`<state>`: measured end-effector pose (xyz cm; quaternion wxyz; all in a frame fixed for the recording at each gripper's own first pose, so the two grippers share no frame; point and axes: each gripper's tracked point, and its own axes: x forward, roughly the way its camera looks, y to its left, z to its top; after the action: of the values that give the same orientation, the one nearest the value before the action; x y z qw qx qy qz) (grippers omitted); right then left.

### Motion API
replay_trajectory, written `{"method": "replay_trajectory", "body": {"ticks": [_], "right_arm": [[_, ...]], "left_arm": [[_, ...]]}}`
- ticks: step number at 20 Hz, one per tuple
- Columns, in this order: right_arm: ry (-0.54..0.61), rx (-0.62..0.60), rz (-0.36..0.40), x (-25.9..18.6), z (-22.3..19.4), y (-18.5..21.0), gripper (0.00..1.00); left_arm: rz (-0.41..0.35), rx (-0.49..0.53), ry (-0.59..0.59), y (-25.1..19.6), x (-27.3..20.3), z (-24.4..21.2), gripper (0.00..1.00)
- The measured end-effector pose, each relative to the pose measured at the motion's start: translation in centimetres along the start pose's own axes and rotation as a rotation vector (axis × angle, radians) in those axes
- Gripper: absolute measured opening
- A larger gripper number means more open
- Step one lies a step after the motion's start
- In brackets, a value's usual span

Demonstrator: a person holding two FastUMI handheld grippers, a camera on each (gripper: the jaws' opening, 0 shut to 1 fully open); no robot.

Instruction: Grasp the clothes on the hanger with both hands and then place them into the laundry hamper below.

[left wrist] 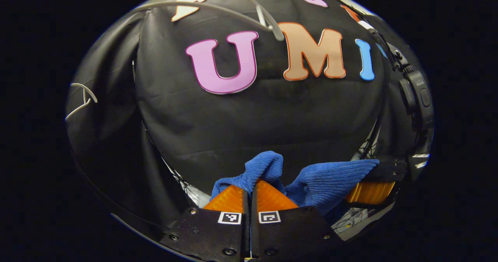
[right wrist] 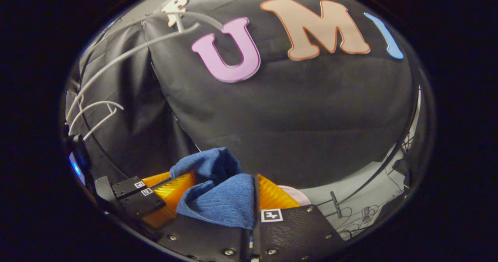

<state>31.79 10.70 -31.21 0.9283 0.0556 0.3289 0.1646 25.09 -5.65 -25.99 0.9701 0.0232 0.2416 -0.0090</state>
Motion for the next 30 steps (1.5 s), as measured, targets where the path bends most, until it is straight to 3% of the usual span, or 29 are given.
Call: {"method": "replay_trajectory", "body": {"ticks": [14, 18, 23, 24, 26, 29, 30], "right_arm": [[0.276, 0.031, -0.043, 8.3, -11.1, -5.2, 0.07], [0.353, 0.038, -0.051, 9.3, -14.2, -6.1, 0.09], [0.427, 0.020, -0.043, 8.8, -15.1, -5.4, 0.09], [0.438, 0.023, -0.037, 8.8, -15.3, -5.1, 0.11], [0.448, 0.018, -0.047, 8.8, -15.6, -5.3, 0.06], [0.435, 0.001, -0.058, 8.9, -16.4, -5.8, 0.09], [0.428, -0.012, -0.068, 9.0, -16.3, -6.2, 0.09]], "left_arm": [[0.021, -0.021, 0.369, 0.9, 6.4, -14.6, 0.04], [0.024, -0.041, 0.438, 0.0, 7.4, -17.6, 0.06], [0.026, -0.103, 0.518, -0.4, 7.3, -20.6, 0.07], [0.028, -0.118, 0.524, -0.4, 7.3, -21.0, 0.08], [0.060, -0.130, 0.538, 0.0, 7.1, -21.4, 0.10], [0.051, -0.157, 0.520, -0.5, 7.2, -20.7, 0.15], [0.040, -0.164, 0.520, -0.7, 7.0, -20.3, 0.27]]}}
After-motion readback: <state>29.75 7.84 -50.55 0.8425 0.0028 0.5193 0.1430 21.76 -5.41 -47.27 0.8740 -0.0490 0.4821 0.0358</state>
